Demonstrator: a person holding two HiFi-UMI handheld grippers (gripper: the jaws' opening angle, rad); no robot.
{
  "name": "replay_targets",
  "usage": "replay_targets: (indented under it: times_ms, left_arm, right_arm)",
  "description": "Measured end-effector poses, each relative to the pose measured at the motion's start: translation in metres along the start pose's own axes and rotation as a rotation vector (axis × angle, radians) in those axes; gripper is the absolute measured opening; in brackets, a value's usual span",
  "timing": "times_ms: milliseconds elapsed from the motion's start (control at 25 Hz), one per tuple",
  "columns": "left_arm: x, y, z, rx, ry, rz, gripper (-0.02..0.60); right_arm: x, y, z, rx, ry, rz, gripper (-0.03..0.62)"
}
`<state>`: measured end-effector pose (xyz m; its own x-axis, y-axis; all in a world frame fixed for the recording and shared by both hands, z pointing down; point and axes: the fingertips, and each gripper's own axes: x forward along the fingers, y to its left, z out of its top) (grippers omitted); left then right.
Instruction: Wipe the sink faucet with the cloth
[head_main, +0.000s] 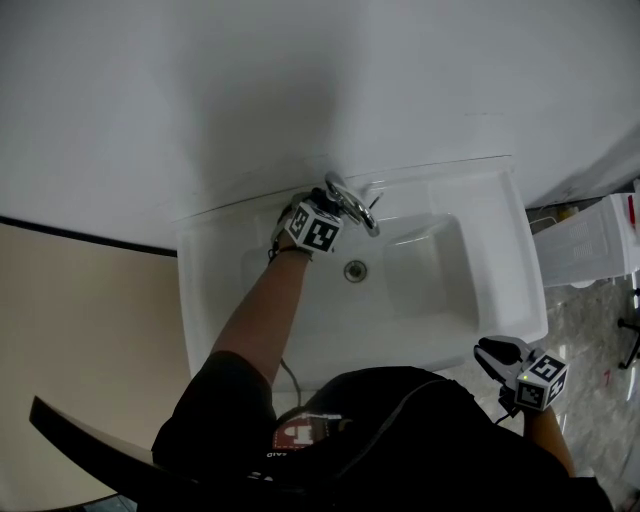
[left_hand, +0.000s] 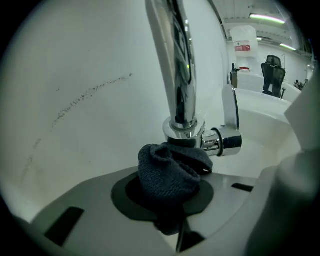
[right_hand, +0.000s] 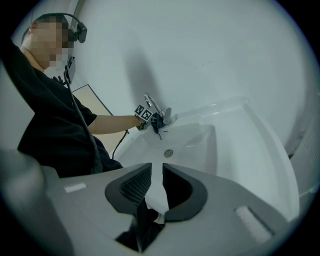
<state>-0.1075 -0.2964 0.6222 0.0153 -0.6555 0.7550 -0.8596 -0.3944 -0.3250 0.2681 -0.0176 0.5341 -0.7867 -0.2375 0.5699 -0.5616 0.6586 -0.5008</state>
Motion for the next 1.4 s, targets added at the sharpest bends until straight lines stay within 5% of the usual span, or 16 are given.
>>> replay_targets:
  times_ms: [160, 280, 360, 440, 520, 600, 680, 800, 920, 1000, 1160, 1240, 1400]
  left_arm:
    - [-0.027, -0.027, 0.007, -0.044, -0.051, -0.127, 0.071]
    - [-0.081, -0.079, 0.008, -0.090, -0.084, -0.333, 0.071]
    - [-0.120, -0.135, -0.009, -0.037, -0.039, -0.512, 0.071]
    - [-0.161, -0.173, -0.001, 0.090, -0.072, -0.587, 0.071]
    - [-0.194, -0.167, 0.048, 0.263, -0.188, -0.477, 0.071]
    - [-0.214, -0.138, 0.111, 0.462, -0.279, -0.274, 0.071]
    - [-0.220, -0.116, 0.158, 0.658, -0.288, -0.109, 0.071]
    - [-0.199, -0.116, 0.179, 0.931, -0.155, -0.018, 0.071]
    - [-0.161, -0.125, 0.158, 1.154, 0.075, 0.000, 0.071]
    - [-0.144, -0.121, 0.137, 1.192, 0.211, 0.001, 0.071]
    - [-0.141, -0.114, 0.108, 1.123, 0.364, -0.065, 0.069]
    - [-0.143, -0.105, 0.085, 1.165, 0.456, -0.079, 0.069]
    - [-0.147, -0.069, 0.051, 1.291, 0.545, 0.014, 0.071]
  right_arm:
    - [0.002, -0.010, 0.002, 0.006, -0.018, -0.002, 0.063]
    - [0.002, -0.018, 0.008, 0.006, -0.035, 0.008, 0.063]
    - [0.002, -0.022, 0.013, 0.002, -0.051, 0.016, 0.063]
    - [0.002, -0.024, 0.017, -0.003, -0.066, 0.028, 0.063]
    - [0.003, -0.027, 0.019, -0.006, -0.078, 0.036, 0.063]
    - [0.002, -0.029, 0.019, -0.006, -0.088, 0.035, 0.064]
    - [0.000, -0.028, 0.018, -0.009, -0.099, 0.036, 0.064]
    - [-0.002, -0.023, 0.018, -0.021, -0.112, 0.045, 0.063]
    - [-0.005, -0.020, 0.015, -0.009, -0.122, 0.035, 0.063]
    - [-0.008, -0.018, 0.012, -0.001, -0.126, 0.033, 0.063]
    - [-0.008, -0.019, 0.007, 0.004, -0.130, 0.029, 0.063]
    - [-0.008, -0.018, 0.006, 0.011, -0.132, 0.032, 0.063]
    - [-0.008, -0.019, 0.007, 0.004, -0.134, 0.045, 0.063]
